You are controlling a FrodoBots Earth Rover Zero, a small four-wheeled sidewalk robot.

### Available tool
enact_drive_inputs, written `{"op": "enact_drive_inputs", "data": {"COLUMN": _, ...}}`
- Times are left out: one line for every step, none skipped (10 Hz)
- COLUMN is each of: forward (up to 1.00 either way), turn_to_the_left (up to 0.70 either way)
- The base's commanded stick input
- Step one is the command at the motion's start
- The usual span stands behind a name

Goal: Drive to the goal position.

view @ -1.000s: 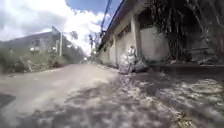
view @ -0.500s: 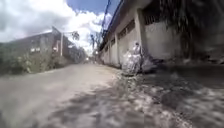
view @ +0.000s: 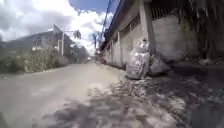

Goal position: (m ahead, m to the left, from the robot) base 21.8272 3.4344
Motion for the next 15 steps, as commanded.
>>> {"op": "enact_drive_inputs", "data": {"forward": 1.0, "turn_to_the_left": 0.0}}
{"op": "enact_drive_inputs", "data": {"forward": 1.0, "turn_to_the_left": 0.02}}
{"op": "enact_drive_inputs", "data": {"forward": 1.0, "turn_to_the_left": 0.04}}
{"op": "enact_drive_inputs", "data": {"forward": 1.0, "turn_to_the_left": 0.09}}
{"op": "enact_drive_inputs", "data": {"forward": 1.0, "turn_to_the_left": 0.22}}
{"op": "enact_drive_inputs", "data": {"forward": 1.0, "turn_to_the_left": 0.09}}
{"op": "enact_drive_inputs", "data": {"forward": 1.0, "turn_to_the_left": 0.0}}
{"op": "enact_drive_inputs", "data": {"forward": 1.0, "turn_to_the_left": 0.0}}
{"op": "enact_drive_inputs", "data": {"forward": 1.0, "turn_to_the_left": 0.26}}
{"op": "enact_drive_inputs", "data": {"forward": 1.0, "turn_to_the_left": 0.39}}
{"op": "enact_drive_inputs", "data": {"forward": 1.0, "turn_to_the_left": 0.4}}
{"op": "enact_drive_inputs", "data": {"forward": 1.0, "turn_to_the_left": 0.39}}
{"op": "enact_drive_inputs", "data": {"forward": 1.0, "turn_to_the_left": 0.31}}
{"op": "enact_drive_inputs", "data": {"forward": 1.0, "turn_to_the_left": 0.0}}
{"op": "enact_drive_inputs", "data": {"forward": 1.0, "turn_to_the_left": 0.0}}
